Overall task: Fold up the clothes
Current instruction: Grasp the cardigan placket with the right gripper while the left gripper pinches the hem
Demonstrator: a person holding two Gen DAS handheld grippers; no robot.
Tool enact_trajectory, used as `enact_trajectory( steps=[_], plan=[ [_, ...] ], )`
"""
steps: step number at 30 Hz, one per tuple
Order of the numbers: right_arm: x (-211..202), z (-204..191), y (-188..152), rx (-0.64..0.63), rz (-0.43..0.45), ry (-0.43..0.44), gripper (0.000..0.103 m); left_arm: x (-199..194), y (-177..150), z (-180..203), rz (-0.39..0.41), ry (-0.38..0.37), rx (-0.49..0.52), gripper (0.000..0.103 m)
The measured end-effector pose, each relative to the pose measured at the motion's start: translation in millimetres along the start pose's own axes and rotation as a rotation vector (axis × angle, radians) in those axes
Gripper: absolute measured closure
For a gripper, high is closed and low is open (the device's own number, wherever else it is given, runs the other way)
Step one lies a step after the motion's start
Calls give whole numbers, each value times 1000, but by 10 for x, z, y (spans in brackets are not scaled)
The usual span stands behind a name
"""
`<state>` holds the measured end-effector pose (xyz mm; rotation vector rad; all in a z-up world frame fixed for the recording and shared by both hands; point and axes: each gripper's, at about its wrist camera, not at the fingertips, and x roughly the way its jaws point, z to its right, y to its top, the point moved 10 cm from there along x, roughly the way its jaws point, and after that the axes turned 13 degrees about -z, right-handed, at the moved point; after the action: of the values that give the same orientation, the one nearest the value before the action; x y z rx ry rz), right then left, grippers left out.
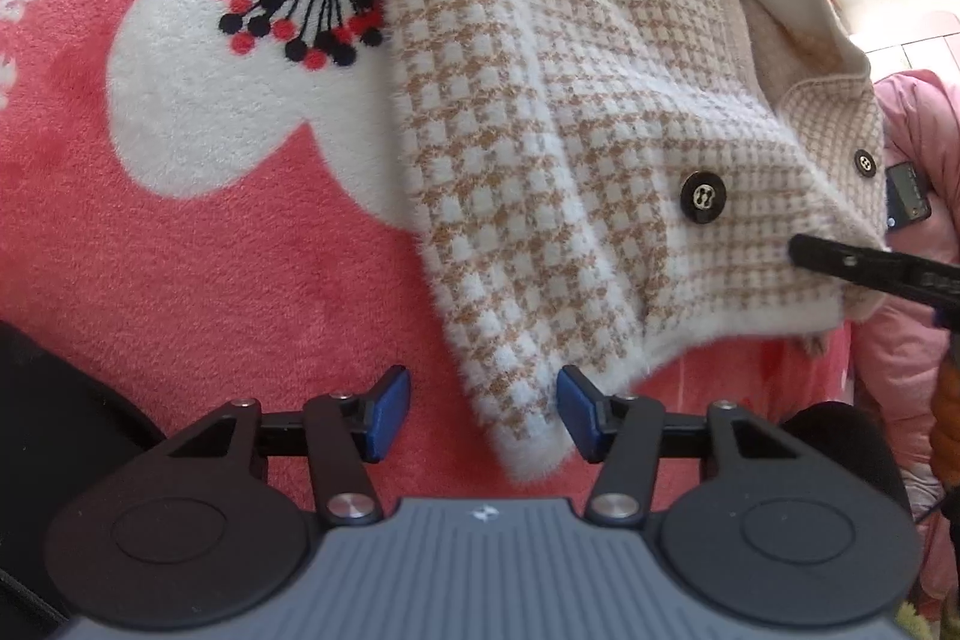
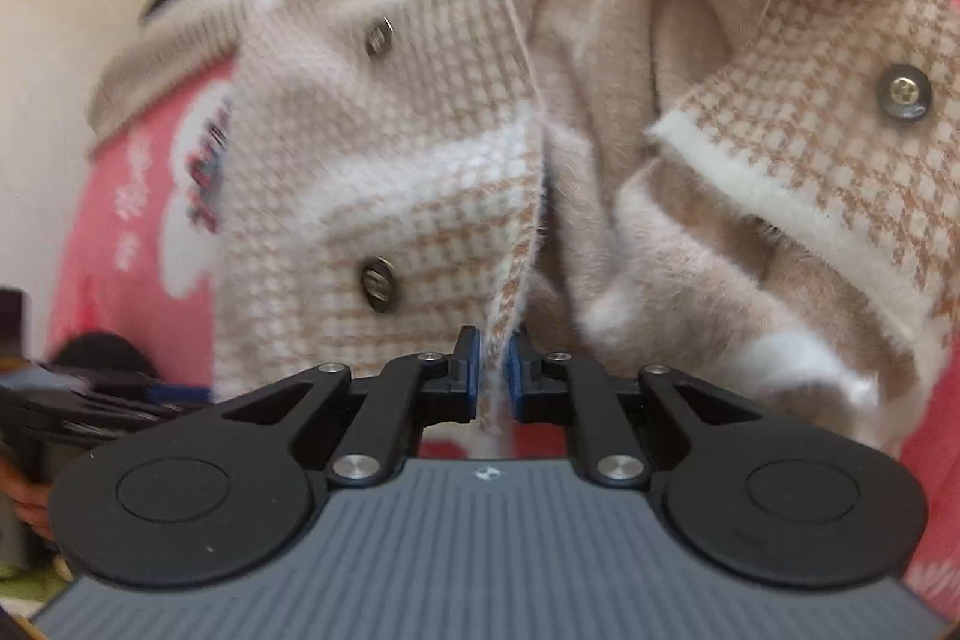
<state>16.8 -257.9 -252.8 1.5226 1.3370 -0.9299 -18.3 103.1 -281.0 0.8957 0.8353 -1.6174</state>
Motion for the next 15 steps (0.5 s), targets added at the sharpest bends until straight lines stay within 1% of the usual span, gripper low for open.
enact_trajectory(
  steps=[1,3,4,5,7,10,12,14,15],
  plan=[
    [-28,3,12,24,14,27,93,8,7,-1,-2,3,-5,57],
    [-62,51,16,70,31,69,93,18,29,-2,-2,7,-19,60],
    [-46,68,39,87,37,73,93,18,38,3,4,9,-26,66],
    [-32,81,62,102,43,78,93,18,48,8,9,10,-32,80],
    [-8,83,98,118,50,91,93,8,63,10,23,10,-55,96],
    [14,61,106,126,50,91,97,-176,31,65,44,22,-40,98],
    [-58,-22,94,99,56,119,98,-390,-8,90,48,18,-28,99],
    [-152,-156,54,87,47,181,98,-665,-49,43,57,31,-14,99],
    [-184,-224,27,87,35,221,98,-767,-36,6,65,59,-7,99]
  ],
)
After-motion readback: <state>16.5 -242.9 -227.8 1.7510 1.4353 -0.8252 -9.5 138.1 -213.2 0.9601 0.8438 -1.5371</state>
